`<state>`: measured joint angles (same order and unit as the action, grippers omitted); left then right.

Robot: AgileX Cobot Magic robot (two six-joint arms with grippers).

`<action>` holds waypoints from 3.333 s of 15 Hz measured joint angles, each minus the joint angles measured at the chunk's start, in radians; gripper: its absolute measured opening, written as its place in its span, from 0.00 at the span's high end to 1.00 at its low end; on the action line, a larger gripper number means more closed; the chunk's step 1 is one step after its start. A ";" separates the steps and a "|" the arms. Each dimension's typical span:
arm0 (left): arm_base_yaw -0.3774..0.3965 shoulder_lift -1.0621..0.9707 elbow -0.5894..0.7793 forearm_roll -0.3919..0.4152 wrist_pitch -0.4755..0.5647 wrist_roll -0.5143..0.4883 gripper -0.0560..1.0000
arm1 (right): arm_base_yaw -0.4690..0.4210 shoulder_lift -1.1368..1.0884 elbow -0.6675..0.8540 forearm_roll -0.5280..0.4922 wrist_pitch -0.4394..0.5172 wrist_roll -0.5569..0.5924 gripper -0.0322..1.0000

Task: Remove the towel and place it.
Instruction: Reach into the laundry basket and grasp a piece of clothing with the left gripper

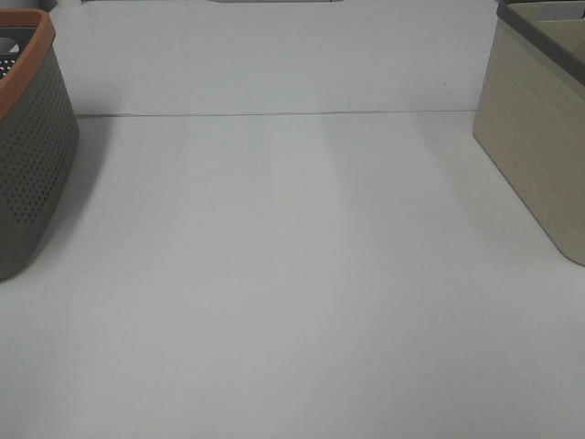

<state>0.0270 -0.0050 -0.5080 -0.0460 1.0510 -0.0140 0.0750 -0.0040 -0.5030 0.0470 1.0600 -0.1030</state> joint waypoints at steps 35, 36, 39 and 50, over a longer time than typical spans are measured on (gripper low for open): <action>0.000 0.553 -0.384 0.064 -0.009 0.038 0.17 | 0.000 0.000 0.000 0.000 0.000 0.000 0.23; 0.000 0.571 -0.399 0.069 -0.009 0.039 0.17 | 0.000 0.000 0.000 0.000 0.000 0.000 0.23; 0.000 0.687 -0.488 0.072 -0.010 0.041 0.17 | 0.000 0.000 0.000 0.000 0.000 0.000 0.23; 0.000 1.355 -1.025 0.177 0.160 0.169 0.19 | 0.000 0.000 0.000 0.000 0.000 0.001 0.23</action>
<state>0.0270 1.3500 -1.5330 0.1310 1.2110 0.1550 0.0750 -0.0040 -0.5030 0.0470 1.0600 -0.1020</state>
